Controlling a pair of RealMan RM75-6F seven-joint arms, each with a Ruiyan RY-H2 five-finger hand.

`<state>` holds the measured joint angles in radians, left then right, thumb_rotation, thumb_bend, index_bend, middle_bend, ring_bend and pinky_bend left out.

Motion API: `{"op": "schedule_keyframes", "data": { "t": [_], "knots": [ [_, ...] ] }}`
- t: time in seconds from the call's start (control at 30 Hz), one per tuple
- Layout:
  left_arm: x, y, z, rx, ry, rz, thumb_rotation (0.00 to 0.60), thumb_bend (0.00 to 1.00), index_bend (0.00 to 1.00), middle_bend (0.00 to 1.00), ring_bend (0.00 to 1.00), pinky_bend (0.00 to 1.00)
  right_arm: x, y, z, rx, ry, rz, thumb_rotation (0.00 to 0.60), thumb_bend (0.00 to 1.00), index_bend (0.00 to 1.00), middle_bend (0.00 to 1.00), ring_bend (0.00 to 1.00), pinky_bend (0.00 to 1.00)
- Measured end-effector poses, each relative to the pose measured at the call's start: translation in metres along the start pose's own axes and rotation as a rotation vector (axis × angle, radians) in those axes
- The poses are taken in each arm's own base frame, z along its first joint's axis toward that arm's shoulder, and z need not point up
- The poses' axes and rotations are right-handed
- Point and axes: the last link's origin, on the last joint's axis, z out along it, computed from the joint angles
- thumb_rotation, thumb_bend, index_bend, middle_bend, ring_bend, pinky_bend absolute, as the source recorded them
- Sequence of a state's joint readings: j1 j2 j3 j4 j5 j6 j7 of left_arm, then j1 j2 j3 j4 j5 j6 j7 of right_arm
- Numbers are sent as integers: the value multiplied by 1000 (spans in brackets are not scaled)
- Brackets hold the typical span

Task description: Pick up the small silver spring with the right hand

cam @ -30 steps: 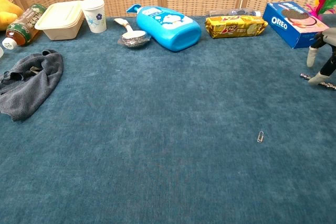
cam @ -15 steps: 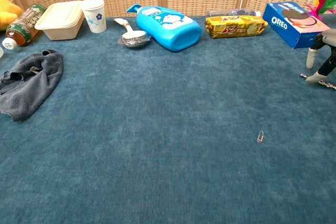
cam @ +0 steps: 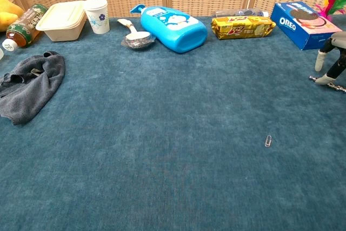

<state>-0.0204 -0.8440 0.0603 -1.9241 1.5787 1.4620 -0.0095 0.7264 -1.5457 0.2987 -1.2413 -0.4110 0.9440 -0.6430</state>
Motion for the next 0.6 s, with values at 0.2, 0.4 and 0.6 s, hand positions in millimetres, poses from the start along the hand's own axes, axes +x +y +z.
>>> {"op": "schedule_keyframes", "data": {
  "t": [0.2,0.4,0.6],
  "knots": [
    [1,0,0,2,1,-4,600,206,0,0,0,0,0,0,0,-21,-21,14,600,268,453,0,0,0],
    [1,-1,0,2,2,-6,600,206,0,0,0,0,2,-2,1,-44,-54,43,600,268,455,0,0,0],
    [2,-1,-1,3,3,-6,600,206,0,0,0,0,3,-5,2,-57,-80,56,600,269,457,0,0,0]
  ]
}}
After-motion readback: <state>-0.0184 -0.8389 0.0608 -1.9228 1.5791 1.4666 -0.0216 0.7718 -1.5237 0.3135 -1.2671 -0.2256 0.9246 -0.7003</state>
